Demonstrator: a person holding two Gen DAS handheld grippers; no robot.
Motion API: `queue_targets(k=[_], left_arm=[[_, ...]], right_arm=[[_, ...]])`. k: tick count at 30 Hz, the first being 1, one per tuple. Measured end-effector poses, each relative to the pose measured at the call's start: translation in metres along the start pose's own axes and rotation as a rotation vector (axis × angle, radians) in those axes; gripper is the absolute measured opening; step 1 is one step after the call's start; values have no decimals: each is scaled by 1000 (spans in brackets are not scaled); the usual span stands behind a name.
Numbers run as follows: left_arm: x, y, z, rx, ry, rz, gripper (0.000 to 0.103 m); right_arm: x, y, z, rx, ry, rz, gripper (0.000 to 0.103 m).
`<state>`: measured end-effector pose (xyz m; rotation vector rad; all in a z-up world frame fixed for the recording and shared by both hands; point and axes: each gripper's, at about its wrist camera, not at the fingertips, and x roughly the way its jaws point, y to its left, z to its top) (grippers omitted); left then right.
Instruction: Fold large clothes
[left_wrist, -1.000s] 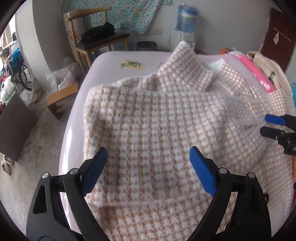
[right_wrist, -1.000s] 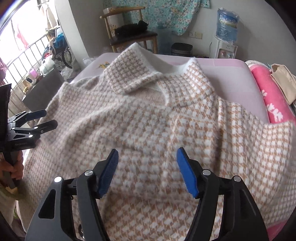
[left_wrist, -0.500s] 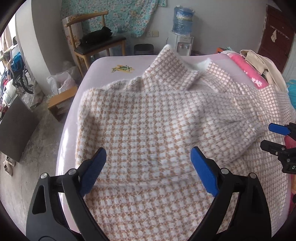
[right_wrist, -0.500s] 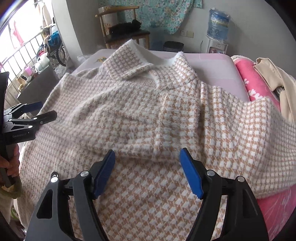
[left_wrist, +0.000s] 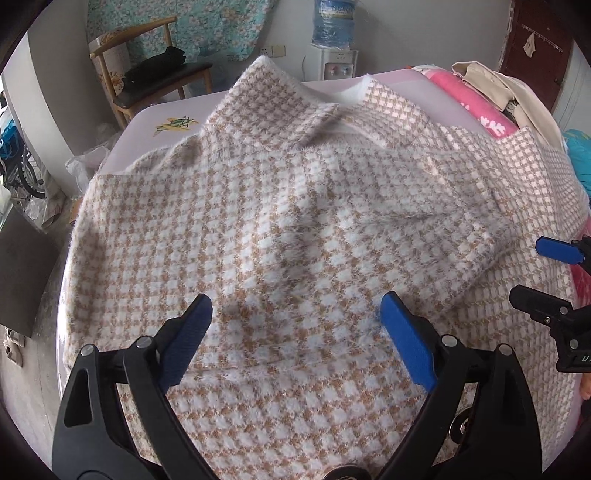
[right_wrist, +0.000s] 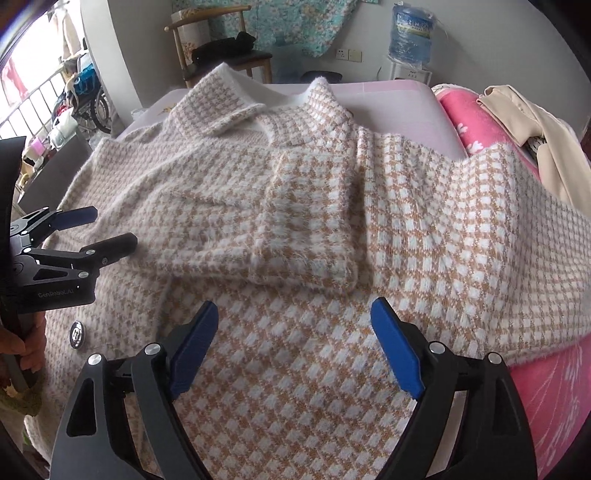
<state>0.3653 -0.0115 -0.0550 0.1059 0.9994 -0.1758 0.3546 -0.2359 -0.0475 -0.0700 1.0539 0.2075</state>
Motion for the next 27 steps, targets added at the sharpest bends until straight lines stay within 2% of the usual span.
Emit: queue_targets(k=[2,4,10,12,16,18,21,27], left_arm=[[2,2,-1,-16,-2,2,95],[4,6,-1,-44,7,-10,96],[6,8,-3,-57,3,-10,96],[6,7,-3,-61,1,-9,96],[7,8,-2,-61,4,-7,96],[7,7,-3,-62,7,-7,96],[9,7,-2,-63,17,-5,96],[10,6,-1,-56,15,-4,96]], right_arm=[[11,-1,-5,-8,21,-7,83],[14,1,-9,-30,5,-11,86],[14,3,-10,-46,2,-3,90],[9,0,-9,-30,-2,21,90],[-23,-26,-6,39,-63,76,90],[-43,-51,-4,88,-97,79,90],[-72,-104,0,189,-129,31,90],[-111,-252,-10,553,-165,-84,90]])
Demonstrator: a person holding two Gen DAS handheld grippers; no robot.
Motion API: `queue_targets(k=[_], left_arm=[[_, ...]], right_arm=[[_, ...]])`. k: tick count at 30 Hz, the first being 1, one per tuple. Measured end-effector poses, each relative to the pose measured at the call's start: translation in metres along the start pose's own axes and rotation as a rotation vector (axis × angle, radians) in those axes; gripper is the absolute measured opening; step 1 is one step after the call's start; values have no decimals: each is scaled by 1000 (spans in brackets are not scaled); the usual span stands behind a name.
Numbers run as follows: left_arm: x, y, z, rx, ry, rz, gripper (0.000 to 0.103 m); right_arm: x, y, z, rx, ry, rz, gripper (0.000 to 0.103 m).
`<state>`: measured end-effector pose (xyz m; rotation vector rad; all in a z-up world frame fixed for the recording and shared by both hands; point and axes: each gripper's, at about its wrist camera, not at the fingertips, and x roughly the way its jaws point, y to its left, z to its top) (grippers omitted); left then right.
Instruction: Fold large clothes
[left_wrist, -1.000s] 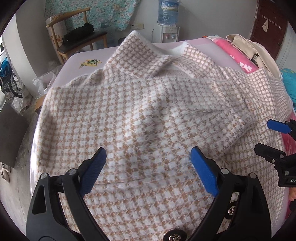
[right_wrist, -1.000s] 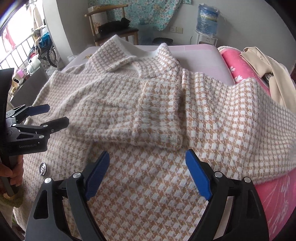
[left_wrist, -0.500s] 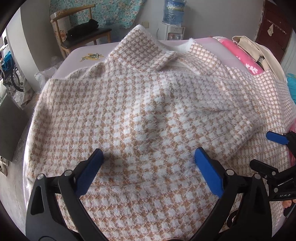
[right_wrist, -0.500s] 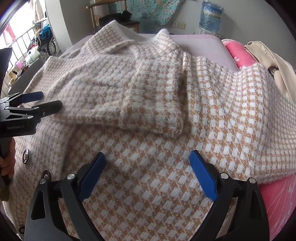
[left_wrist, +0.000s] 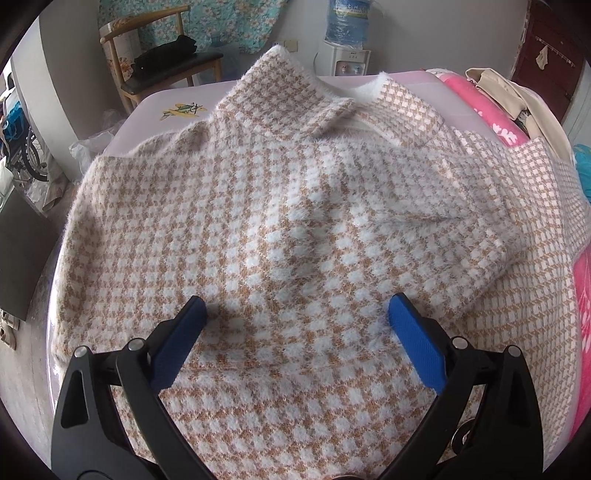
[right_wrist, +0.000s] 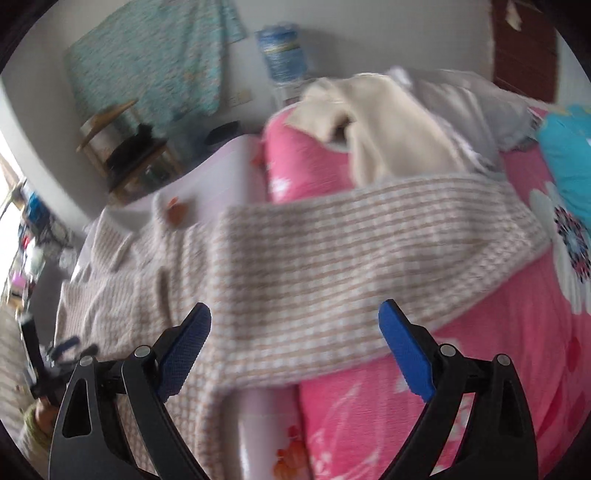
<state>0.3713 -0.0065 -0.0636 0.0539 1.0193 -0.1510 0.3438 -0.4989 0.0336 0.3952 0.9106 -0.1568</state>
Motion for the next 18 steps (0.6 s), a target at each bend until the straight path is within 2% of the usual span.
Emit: queue_targets(k=[3,9,13,18], left_arm=[[1,-1,1,4,4,0,96],[1,-1,2,4,4,1,96],[2,-2,2,10,5,3,96],[3,-3,3,12,9,5,96]], right_arm=[[0,-64,21,171,-6,-78,89],[23,-150,33,447,15,-114,76],[43,-177,31,543,16,-105,68],[62,-193,31,589,-3,-89,57]])
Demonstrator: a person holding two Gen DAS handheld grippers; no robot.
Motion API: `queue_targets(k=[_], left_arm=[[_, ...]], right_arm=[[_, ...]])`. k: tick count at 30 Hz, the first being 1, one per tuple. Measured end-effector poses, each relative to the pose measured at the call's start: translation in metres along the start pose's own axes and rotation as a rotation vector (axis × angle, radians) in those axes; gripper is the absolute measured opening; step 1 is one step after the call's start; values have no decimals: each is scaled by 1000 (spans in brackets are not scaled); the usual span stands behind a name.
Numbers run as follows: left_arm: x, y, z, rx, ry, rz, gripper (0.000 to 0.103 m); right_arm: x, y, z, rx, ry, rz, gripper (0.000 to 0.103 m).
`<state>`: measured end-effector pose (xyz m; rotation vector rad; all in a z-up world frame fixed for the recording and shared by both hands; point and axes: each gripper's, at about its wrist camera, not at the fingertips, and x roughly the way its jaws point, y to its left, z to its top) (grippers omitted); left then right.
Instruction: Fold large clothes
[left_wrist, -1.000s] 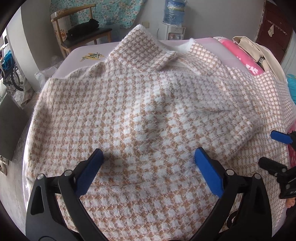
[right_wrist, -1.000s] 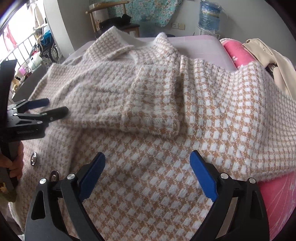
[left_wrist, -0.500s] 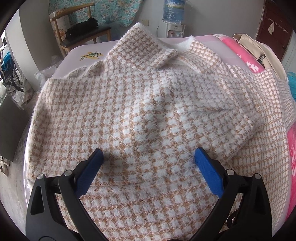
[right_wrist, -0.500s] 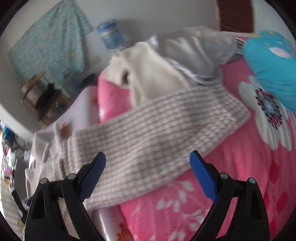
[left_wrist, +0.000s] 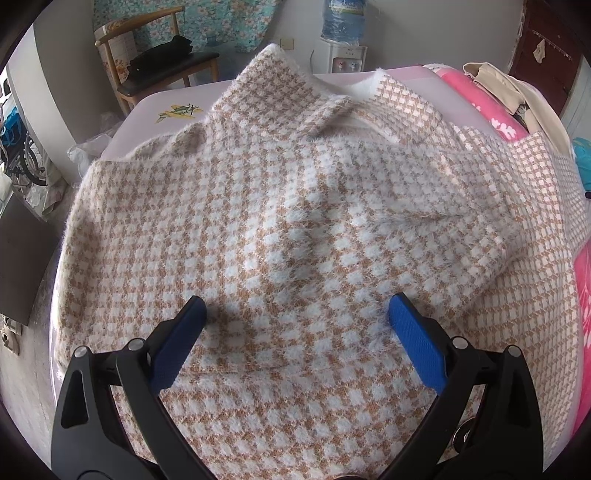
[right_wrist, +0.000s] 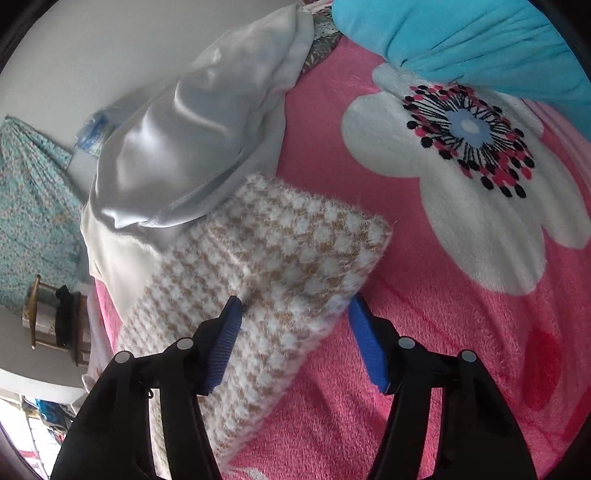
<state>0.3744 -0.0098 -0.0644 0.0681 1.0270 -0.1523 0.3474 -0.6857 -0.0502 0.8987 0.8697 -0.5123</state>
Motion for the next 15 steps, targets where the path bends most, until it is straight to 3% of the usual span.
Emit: queue_targets(k=[5,8,15], left_arm=[[1,-2,-1,4,-4,7,96],[1,-2,0,4,-3,11,96],[1,-2,1,12,-8,9,96]], right_arm=[[3,8,-3,-50,-43,-22,46],[-8,16,-7,-89,-90,-40,23],[-58,31,-16,-140,-214,5,19]])
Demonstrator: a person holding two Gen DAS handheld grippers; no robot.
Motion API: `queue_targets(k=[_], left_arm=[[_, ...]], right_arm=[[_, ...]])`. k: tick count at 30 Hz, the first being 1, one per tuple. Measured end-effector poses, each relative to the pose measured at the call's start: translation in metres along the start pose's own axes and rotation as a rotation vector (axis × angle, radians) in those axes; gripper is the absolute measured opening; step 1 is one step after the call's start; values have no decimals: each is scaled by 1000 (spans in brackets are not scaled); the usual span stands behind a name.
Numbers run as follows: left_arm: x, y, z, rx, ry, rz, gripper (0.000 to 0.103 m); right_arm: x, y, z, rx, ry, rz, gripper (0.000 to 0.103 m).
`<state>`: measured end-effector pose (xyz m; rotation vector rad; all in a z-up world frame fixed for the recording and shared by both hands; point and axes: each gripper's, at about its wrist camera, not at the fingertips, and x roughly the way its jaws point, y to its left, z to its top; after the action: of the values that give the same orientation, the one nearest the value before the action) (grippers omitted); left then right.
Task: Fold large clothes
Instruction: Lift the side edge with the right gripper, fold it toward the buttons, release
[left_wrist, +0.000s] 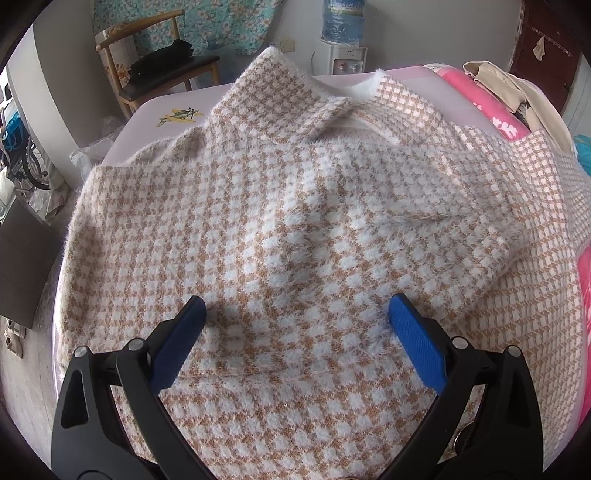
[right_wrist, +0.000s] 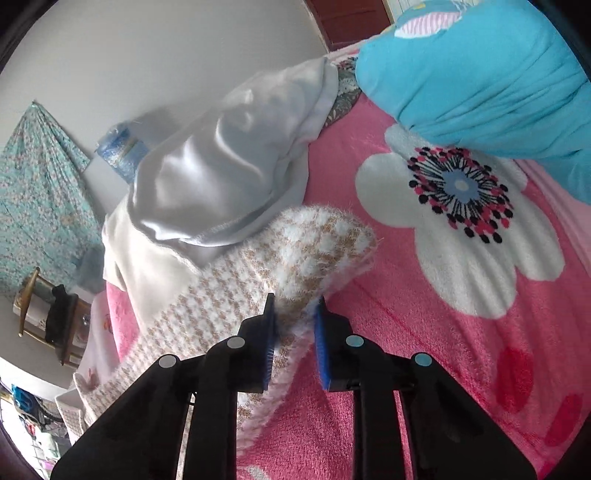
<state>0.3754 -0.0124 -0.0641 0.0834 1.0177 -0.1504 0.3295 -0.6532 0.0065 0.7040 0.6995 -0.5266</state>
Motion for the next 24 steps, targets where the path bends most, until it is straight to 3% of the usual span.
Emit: queue_targets(k=[4,13,16,19,24], left_arm=[[-3,0,3,16,10,10,96],[-33,14,-4,11,-60,9,93],[-34,31,-9,-29,-26,-34,63],[-31,50,-18,-90,9,-86,44],[-50,84,-32,-161,-10,-126,40]], right_arm=[[-49,28,-1,-95,-98,36,19],[-154,137,-25,-345,-249,208,18],[-176,180,-39,-405,-260,276,18],[-192,227,-58,-454,-257,346,18],[-211,309,-108,-536,-221,498,18]])
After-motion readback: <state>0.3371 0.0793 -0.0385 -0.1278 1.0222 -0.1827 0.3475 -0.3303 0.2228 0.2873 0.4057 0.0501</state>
